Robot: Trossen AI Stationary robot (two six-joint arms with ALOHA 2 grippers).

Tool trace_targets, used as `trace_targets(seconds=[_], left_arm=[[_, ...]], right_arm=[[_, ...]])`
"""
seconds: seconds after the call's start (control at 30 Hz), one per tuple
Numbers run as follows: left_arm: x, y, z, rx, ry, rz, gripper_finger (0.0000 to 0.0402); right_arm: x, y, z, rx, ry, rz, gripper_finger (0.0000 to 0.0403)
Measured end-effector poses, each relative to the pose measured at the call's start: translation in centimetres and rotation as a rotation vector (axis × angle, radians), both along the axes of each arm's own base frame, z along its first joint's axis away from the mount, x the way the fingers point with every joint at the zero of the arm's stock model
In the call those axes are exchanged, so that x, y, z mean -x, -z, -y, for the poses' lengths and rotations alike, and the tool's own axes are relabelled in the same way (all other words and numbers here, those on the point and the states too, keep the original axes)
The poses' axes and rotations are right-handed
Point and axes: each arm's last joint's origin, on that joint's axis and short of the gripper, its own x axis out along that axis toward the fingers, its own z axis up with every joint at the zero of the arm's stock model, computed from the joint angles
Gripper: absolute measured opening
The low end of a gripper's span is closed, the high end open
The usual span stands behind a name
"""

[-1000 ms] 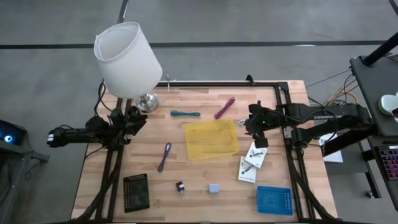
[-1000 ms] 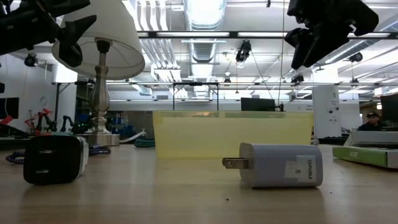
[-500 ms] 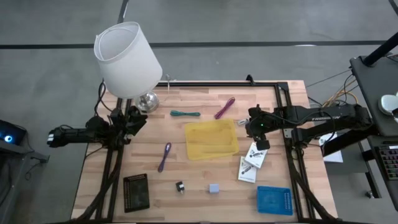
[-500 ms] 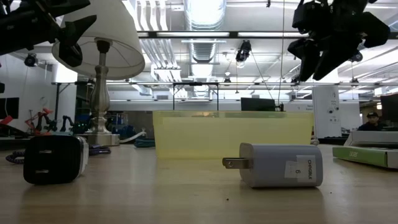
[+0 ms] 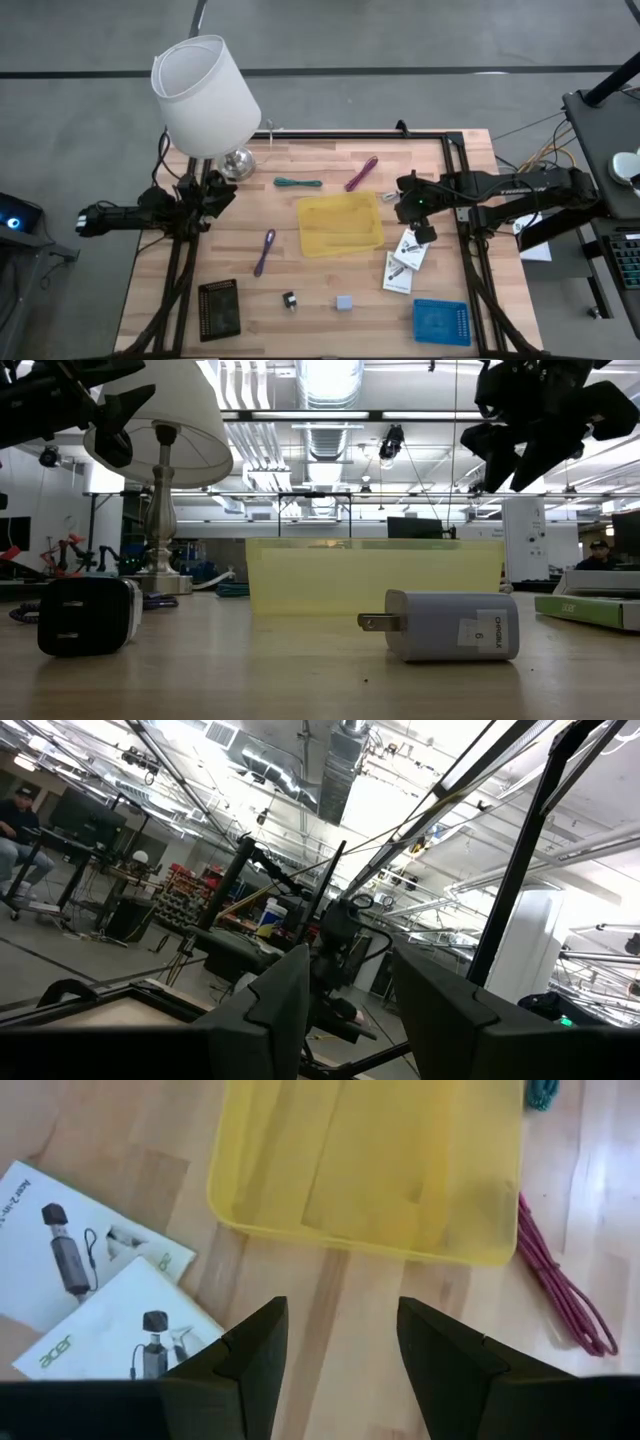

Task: Pick and place items into bin
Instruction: Put the top card reader box into the blue bin

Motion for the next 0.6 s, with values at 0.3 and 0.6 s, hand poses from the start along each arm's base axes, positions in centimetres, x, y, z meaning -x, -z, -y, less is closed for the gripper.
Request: trace_targets(seconds=[0.3, 0.6], left_arm=[[0.0, 0.0, 0.0, 0.000, 0.000, 0.000, 0.0130], [0.0, 0.1, 0.0, 0.000, 0.000, -0.008, 0.0130]], right_arm=[[-0.4, 1.2, 0.0, -0.010, 0.017, 0.056, 0.0176], [0.0, 2.5, 0.0, 0.031, -0.083, 0.019, 0.0176]])
